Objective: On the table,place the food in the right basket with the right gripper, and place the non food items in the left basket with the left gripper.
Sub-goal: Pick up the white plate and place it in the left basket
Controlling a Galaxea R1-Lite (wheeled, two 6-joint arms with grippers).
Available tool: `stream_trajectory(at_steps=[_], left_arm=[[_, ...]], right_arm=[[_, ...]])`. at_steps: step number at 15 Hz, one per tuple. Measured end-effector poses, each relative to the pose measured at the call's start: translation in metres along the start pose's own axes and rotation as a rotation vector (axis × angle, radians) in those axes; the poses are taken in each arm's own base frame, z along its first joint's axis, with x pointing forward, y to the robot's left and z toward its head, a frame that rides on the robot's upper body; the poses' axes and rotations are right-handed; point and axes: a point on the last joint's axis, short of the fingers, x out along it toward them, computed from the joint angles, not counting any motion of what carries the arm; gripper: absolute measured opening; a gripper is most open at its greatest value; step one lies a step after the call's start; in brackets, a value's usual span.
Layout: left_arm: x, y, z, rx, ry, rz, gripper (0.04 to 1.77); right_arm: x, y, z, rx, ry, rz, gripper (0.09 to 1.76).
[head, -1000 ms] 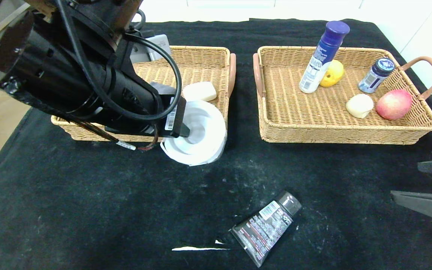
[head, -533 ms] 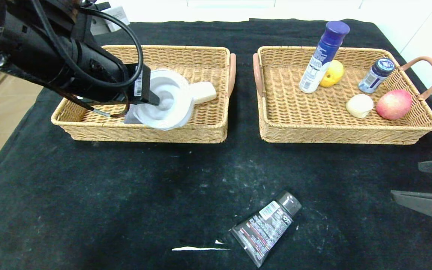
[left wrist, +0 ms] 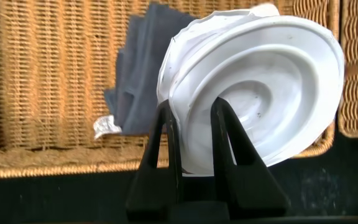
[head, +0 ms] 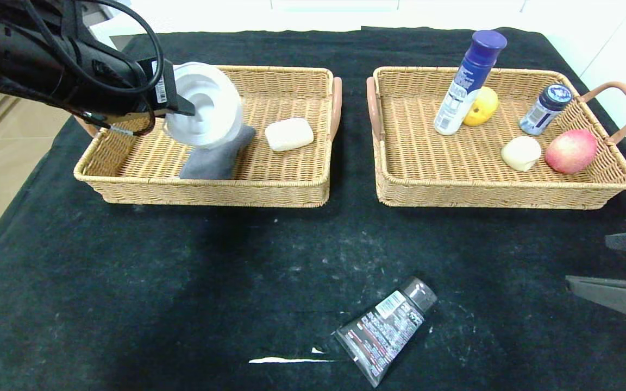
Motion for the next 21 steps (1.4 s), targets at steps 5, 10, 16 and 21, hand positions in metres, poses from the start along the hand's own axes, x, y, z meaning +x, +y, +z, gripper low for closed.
stream_trajectory(at_steps=[5, 10, 16, 21], left_arm=[[0.014, 0.028, 0.009, -0.026, -0.048, -0.029, 0.36], [0.026, 0.044, 0.010, -0.041, -0.062, -0.009, 0.36], [0.033, 0.048, 0.008, -0.042, -0.050, 0.001, 0.64], [0.033, 0.049, 0.008, -0.043, -0.045, -0.014, 1.15]], right_arm=[[0.000, 0.000, 0.000, 0.000, 0.000, -0.002, 1.71], [0.000, 0.000, 0.000, 0.000, 0.000, -0.003, 1.71], [0.000, 0.000, 0.000, -0.001, 0.000, -0.003, 1.71], [0.000, 0.000, 0.000, 0.000, -0.001, -0.003, 1.71]])
